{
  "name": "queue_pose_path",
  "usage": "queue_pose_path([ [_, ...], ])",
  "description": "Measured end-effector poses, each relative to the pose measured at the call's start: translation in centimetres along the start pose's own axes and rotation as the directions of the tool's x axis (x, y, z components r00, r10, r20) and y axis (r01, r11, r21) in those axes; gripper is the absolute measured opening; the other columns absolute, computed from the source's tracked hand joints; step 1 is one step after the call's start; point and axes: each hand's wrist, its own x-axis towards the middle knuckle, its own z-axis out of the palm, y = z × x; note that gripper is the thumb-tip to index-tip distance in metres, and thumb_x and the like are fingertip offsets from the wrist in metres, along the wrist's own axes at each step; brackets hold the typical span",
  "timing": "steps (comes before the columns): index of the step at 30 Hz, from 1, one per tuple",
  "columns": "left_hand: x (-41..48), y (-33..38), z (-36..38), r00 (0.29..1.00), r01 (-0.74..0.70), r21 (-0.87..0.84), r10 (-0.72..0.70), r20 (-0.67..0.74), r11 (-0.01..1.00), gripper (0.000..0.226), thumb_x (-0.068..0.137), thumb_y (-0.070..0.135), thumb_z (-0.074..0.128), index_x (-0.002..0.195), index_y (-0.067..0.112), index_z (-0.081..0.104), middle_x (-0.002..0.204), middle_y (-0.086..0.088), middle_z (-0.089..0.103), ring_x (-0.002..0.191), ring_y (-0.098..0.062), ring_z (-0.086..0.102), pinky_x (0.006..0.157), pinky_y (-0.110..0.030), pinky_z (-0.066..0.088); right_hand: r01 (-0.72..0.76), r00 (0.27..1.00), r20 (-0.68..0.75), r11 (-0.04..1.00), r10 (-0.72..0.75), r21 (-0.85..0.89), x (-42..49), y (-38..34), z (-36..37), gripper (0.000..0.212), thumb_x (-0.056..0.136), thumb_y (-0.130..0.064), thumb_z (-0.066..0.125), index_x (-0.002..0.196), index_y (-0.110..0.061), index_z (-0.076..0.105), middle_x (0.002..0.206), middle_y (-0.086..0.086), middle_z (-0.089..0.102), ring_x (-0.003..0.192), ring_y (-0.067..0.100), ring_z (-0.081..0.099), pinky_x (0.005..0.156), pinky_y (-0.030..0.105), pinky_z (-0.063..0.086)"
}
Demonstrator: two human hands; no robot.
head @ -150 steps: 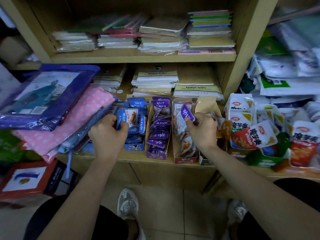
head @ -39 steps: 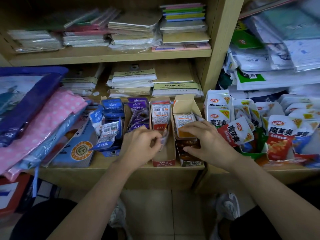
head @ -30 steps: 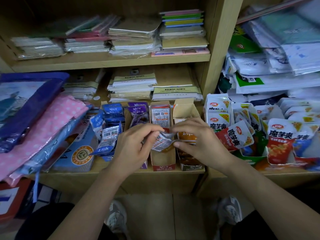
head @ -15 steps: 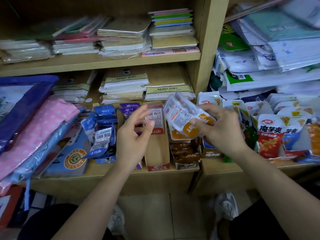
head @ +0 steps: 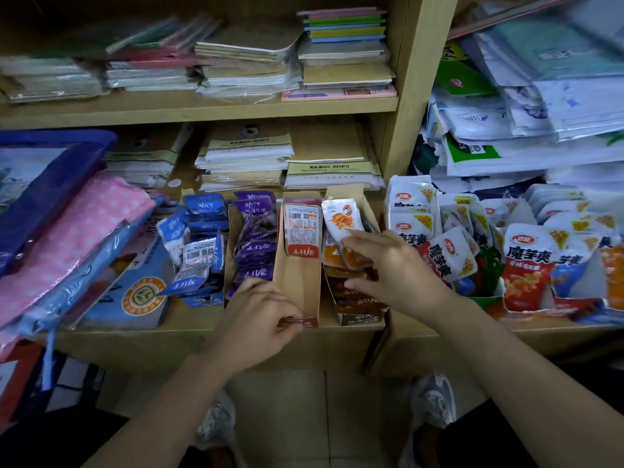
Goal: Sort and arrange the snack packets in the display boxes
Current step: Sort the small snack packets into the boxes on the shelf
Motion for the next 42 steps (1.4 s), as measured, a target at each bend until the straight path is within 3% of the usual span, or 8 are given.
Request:
queue_pose_path([
  [4, 0.5, 0.2, -0.2, 0.999, -0.006, -0.024, 0.005, -0.039, 1.0, 0.012, 0.083, 0.041, 0.076, 0.094, 0.038, 0.077, 0.089, 0.026, 0.072, 0.089, 0.002, 0.058, 0.089, -0.03, 0.038, 0.029, 0.993, -0.112, 0.995, -0.039, -0.093, -1.1, 0.8, -0.4, 0.065, 0.085, -0.033, 0.078, 0.144, -0.022, 0.053, 0.15, 0.001, 0.05, 0.134, 0.027, 0.049, 0.109, 0.044, 0.041],
  [10, 0.9, 0.7, 0.2, 0.994, 0.049, 0.017, -0.047, -0.102, 0.999, 0.007, 0.08, 0.034, 0.082, 0.084, 0.036, 0.077, 0.082, 0.023, 0.073, 0.075, 0.004, 0.062, 0.081, -0.026, 0.032, 0.013, 0.999, 0.05, 0.922, 0.007, -0.388, 0.2, 0.7, 2.0, 0.069, 0.097, -0.061, 0.042, 0.155, -0.028, 0.026, 0.161, 0.002, 0.029, 0.142, 0.027, 0.035, 0.111, 0.056, 0.027],
  [16, 0.7, 0.7, 1.3, 0.972, 0.105, 0.004, -0.102, -0.213, 0.994, 0.013, 0.08, 0.033, 0.081, 0.092, 0.029, 0.079, 0.089, 0.016, 0.073, 0.084, -0.008, 0.065, 0.083, -0.036, 0.05, -0.017, 0.99, 0.132, 0.977, 0.046, -0.211, 1.2, 1.0, 1.4, 0.079, 0.095, -0.066, 0.042, 0.159, -0.034, 0.008, 0.167, -0.007, 0.014, 0.151, 0.018, 0.018, 0.117, 0.054, 0.013],
  [21, -1.6, 0.2, 2.3, 0.881, 0.171, -0.061, -0.18, -0.437, 0.983, 0.025, 0.084, 0.026, 0.076, 0.105, 0.013, 0.076, 0.1, 0.0, 0.063, 0.095, -0.017, 0.057, 0.082, -0.031, 0.05, -0.022, 0.993, -0.121, 0.978, -0.003, -0.207, -3.7, -0.6, 1.9, 0.062, 0.091, -0.054, 0.058, 0.145, -0.024, 0.049, 0.144, -0.001, 0.048, 0.129, 0.024, 0.039, 0.101, 0.052, 0.033],
  [25, -4.2, -1.0, 2.3, 0.866, 0.387, 0.008, -0.361, -0.346, 0.922, 0.043, 0.088, 0.036, 0.061, 0.124, 0.013, 0.068, 0.12, -0.004, 0.063, 0.109, -0.024, 0.057, 0.087, -0.039, 0.053, -0.072, 0.983, -0.181, 0.981, 0.039, -0.178, -7.0, -2.6, 4.2, 0.055, 0.086, -0.044, 0.068, 0.135, -0.02, 0.058, 0.134, 0.003, 0.051, 0.121, 0.026, 0.046, 0.093, 0.045, 0.048],
  [29, -5.5, -1.6, 2.6, 0.906, 0.354, 0.046, -0.331, -0.262, 0.934, 0.028, 0.087, 0.031, 0.071, 0.11, 0.016, 0.074, 0.118, -0.001, 0.068, 0.11, -0.023, 0.06, 0.088, -0.04, 0.054, -0.061, 0.989, -0.143, 0.986, 0.039, -0.154, -8.2, -2.1, 6.1, 0.055, 0.085, -0.022, 0.074, 0.138, -0.018, 0.058, 0.137, 0.002, 0.057, 0.127, 0.024, 0.049, 0.101, 0.043, 0.05],
  [36, -5.2, -0.4, 1.0, 0.886, 0.353, 0.039, -0.321, -0.336, 0.935, 0.023, 0.076, 0.039, 0.06, 0.075, 0.024, 0.077, 0.088, 0.01, 0.071, 0.084, -0.018, 0.063, 0.078, -0.038, 0.048, -0.022, 0.946, -0.323, 0.999, 0.013, -0.024, -5.7, -0.2, 3.7, 0.022, 0.082, -0.004, 0.079, 0.103, -0.011, 0.077, 0.092, 0.003, 0.076, 0.083, 0.019, 0.069, 0.074, 0.038, 0.06],
  [42, -1.1, 3.1, 1.2, 0.878, 0.035, 0.011, -0.026, -0.477, 0.999, 0.015, 0.085, 0.026, 0.071, 0.097, 0.018, 0.077, 0.099, 0.005, 0.068, 0.094, -0.019, 0.059, 0.078, -0.035, 0.042, -0.036, 0.885, -0.461, 0.998, 0.059, 0.059, -3.8, -0.3, 1.9, 0.017, 0.084, -0.004, 0.079, 0.101, -0.008, 0.079, 0.088, 0.004, 0.077, 0.073, 0.013, 0.068, 0.068, 0.03, 0.059],
])
